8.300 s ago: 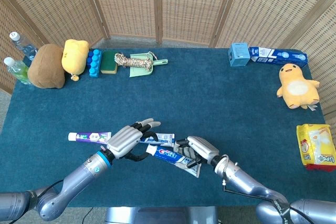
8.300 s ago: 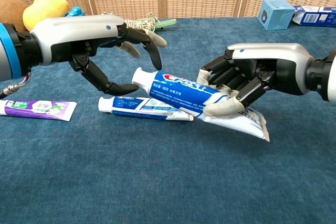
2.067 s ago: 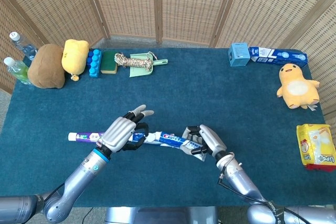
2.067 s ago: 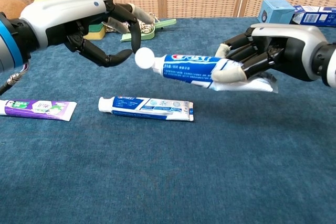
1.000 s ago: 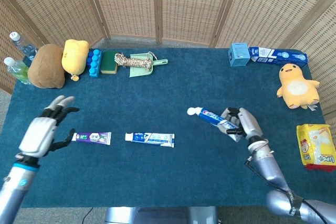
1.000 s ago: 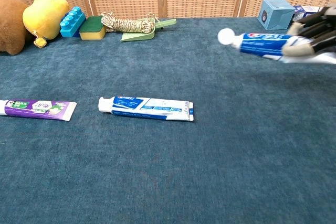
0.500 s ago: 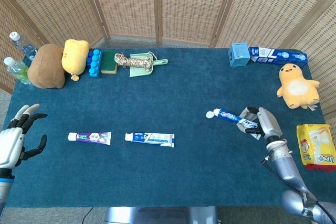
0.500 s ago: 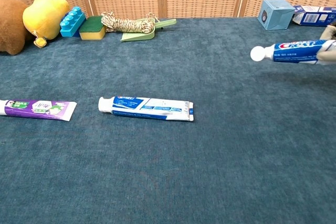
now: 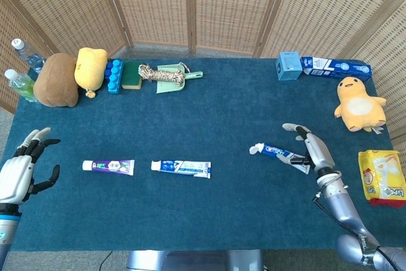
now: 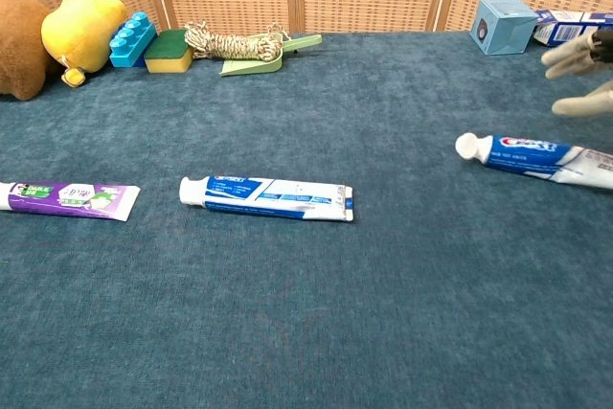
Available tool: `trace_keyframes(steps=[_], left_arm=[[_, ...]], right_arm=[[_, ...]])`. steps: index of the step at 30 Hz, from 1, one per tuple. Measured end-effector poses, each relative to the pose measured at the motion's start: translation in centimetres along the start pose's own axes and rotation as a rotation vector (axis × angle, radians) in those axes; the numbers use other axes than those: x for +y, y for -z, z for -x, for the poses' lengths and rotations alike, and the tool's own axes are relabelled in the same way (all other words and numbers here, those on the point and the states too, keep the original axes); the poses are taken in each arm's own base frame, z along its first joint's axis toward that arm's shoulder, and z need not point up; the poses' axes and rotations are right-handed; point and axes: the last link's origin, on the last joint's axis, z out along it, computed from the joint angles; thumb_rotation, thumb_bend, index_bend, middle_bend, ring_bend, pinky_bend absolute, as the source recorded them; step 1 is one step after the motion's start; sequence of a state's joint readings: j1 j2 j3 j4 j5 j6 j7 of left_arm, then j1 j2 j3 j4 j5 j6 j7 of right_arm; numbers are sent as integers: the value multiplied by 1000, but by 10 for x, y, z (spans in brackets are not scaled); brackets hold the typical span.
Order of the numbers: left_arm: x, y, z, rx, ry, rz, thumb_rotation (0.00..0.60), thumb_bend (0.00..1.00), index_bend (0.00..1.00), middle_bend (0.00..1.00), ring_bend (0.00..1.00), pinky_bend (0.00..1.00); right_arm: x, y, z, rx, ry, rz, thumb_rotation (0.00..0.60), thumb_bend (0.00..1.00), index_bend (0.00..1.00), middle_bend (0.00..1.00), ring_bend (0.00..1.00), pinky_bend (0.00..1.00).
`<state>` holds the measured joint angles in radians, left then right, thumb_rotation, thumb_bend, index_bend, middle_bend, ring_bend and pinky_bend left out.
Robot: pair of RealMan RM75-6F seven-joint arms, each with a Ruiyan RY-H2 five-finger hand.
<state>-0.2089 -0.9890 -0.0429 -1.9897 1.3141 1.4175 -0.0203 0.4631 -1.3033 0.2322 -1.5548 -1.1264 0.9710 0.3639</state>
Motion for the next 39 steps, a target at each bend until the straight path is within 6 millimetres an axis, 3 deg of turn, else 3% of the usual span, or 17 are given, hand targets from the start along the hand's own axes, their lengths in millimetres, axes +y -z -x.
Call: trace_keyframes(steps=[8,20,28,34,39], left_arm=[[-6,4,-1,-5,-72,-17,600,429,201,79,0,69],[-20,27,0,1,-229,-53,600,429,236,132,6,71],[-27,44,5,24,-309,-87,600,428,262,172,39,77],[-26,51,8,24,-298,-79,600,430,265,172,39,76],[-21,53,7,36,-306,-60,600,429,265,172,39,76]], right_arm=[[-11,11,-2,46,19,-73,486,190,160,195,62,252],[-18,48,-8,180,253,-147,597,207,213,214,74,252],[-15,80,-14,298,504,-110,600,218,226,216,90,252],[-13,101,-15,324,558,-81,600,221,228,217,90,253],[-10,107,-14,313,543,-82,600,222,236,221,94,252]])
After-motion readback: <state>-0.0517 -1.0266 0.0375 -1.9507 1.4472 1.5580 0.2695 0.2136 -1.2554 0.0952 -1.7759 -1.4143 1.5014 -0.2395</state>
